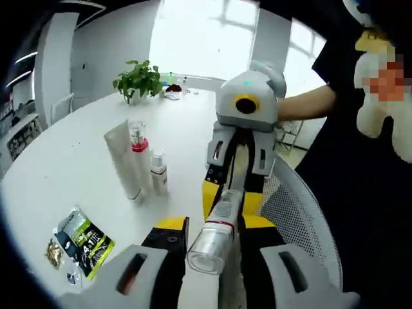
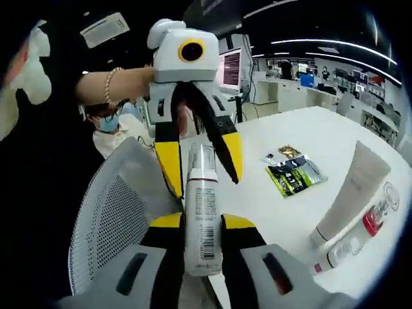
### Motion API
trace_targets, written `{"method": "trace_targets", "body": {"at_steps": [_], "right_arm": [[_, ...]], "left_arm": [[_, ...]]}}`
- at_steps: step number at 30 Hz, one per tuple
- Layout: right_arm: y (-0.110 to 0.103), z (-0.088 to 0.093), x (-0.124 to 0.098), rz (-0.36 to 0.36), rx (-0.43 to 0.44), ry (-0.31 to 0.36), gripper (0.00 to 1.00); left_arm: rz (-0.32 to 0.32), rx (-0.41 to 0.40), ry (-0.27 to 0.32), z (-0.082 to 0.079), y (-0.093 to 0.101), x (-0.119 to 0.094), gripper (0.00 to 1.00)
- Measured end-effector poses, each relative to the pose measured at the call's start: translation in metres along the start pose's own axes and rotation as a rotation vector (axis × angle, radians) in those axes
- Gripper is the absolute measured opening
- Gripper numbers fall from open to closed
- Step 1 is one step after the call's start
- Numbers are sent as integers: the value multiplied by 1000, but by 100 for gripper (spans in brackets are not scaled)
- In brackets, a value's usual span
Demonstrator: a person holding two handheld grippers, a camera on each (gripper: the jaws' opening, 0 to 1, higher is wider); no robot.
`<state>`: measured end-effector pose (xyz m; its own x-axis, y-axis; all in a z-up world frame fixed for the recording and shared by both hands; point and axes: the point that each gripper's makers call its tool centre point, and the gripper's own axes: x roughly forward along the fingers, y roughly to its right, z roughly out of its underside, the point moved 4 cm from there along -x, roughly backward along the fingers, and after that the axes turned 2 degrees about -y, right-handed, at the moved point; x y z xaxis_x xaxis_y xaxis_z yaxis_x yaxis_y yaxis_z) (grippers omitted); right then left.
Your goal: Arrange the skincare products in the storage area until every visible bottle or jar stands upright without overlapping.
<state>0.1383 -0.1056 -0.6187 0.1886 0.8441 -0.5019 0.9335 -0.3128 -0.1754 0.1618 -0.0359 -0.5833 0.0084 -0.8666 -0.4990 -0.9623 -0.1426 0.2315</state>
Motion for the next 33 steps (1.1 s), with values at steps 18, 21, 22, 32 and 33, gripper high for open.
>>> {"method": "trace_targets", "body": {"at_steps": [18, 21, 22, 32, 33], "right_arm": [[2, -35, -29, -24, 453, 498, 21], [-1, -40, -27, -36, 514, 558, 21], [-3, -40, -27, -40, 523, 566, 21], [-3, -35, -16, 60, 357, 451, 24], [-3, -36, -16, 75, 325, 437, 24]], "left_arm": [[35, -375, 476, -32, 4, -10, 20], [35, -426, 532, -39, 4, -11, 20], [32, -431, 546, -42, 4, -11, 19], [-20, -339, 452, -48, 11, -4, 18], [-27, -314, 437, -48, 12, -3, 18]]}}
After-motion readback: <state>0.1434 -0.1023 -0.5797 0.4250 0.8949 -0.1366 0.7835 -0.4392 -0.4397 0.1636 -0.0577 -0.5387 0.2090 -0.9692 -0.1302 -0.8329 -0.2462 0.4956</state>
